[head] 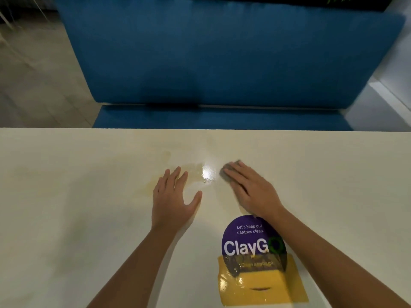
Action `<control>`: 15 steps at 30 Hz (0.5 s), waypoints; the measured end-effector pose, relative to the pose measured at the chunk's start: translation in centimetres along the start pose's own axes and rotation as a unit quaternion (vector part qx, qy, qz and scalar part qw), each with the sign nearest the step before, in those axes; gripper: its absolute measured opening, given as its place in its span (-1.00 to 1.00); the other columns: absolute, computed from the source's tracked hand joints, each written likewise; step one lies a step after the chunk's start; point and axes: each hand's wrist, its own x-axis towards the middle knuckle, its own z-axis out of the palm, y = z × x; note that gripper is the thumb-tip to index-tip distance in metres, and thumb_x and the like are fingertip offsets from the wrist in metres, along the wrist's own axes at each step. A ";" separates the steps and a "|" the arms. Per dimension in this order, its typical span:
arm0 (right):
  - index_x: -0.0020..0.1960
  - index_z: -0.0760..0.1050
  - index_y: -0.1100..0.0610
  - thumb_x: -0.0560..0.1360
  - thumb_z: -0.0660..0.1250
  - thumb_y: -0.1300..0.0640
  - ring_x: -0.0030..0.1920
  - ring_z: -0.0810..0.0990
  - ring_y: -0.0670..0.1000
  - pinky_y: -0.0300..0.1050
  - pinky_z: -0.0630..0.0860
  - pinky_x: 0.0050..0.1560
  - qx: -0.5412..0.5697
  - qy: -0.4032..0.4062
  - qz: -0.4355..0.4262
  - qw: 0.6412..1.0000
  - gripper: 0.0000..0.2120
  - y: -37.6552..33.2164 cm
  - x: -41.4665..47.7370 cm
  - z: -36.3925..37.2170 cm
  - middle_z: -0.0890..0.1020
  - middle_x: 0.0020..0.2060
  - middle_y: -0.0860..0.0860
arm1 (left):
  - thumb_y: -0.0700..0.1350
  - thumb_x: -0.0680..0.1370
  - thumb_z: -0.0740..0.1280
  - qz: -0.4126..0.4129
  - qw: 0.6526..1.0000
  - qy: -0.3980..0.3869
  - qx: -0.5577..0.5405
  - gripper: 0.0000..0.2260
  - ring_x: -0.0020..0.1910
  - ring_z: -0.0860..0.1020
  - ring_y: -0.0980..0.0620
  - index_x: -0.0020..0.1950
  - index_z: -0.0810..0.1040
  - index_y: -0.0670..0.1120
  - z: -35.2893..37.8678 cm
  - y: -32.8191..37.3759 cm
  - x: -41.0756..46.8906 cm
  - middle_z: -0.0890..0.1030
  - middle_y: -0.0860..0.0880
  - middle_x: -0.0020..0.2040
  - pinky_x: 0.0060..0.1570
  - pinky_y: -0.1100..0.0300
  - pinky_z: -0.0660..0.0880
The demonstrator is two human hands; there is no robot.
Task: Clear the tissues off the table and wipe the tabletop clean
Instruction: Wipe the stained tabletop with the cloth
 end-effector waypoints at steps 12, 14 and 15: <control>0.32 0.41 0.16 0.55 -0.03 0.15 0.32 0.39 0.12 -0.08 0.12 0.47 -0.090 0.002 0.065 0.994 -0.58 -8.6 1.9 3.8 0.49 0.26 0.07 | 0.31 0.52 -0.01 0.089 0.991 0.019 0.096 -0.33 0.25 0.47 -0.23 0.21 0.56 -0.19 -3.4 -7.3 -5.2 0.55 -0.14 0.25 0.23 -0.14 0.37; 0.26 0.49 0.14 0.55 0.07 0.15 0.30 0.42 0.08 -0.22 0.03 0.45 -0.053 -0.005 0.006 0.999 -0.64 -9.1 0.5 3.3 0.55 0.21 0.04 | 0.33 0.52 -0.04 0.082 0.992 0.007 0.091 -0.30 0.31 0.42 -0.22 0.25 0.53 -0.18 -3.3 -7.3 -5.5 0.52 -0.13 0.29 0.28 -0.13 0.32; 0.27 0.49 0.12 0.56 0.09 0.13 0.33 0.39 0.06 -0.26 0.02 0.45 -0.036 -0.025 -0.016 0.999 -0.65 -8.6 -0.2 3.1 0.55 0.24 0.02 | 0.34 0.52 -0.06 0.073 0.993 0.001 0.088 -0.30 0.34 0.38 -0.20 0.28 0.51 -0.16 -3.3 -7.2 -5.6 0.50 -0.11 0.31 0.32 -0.09 0.26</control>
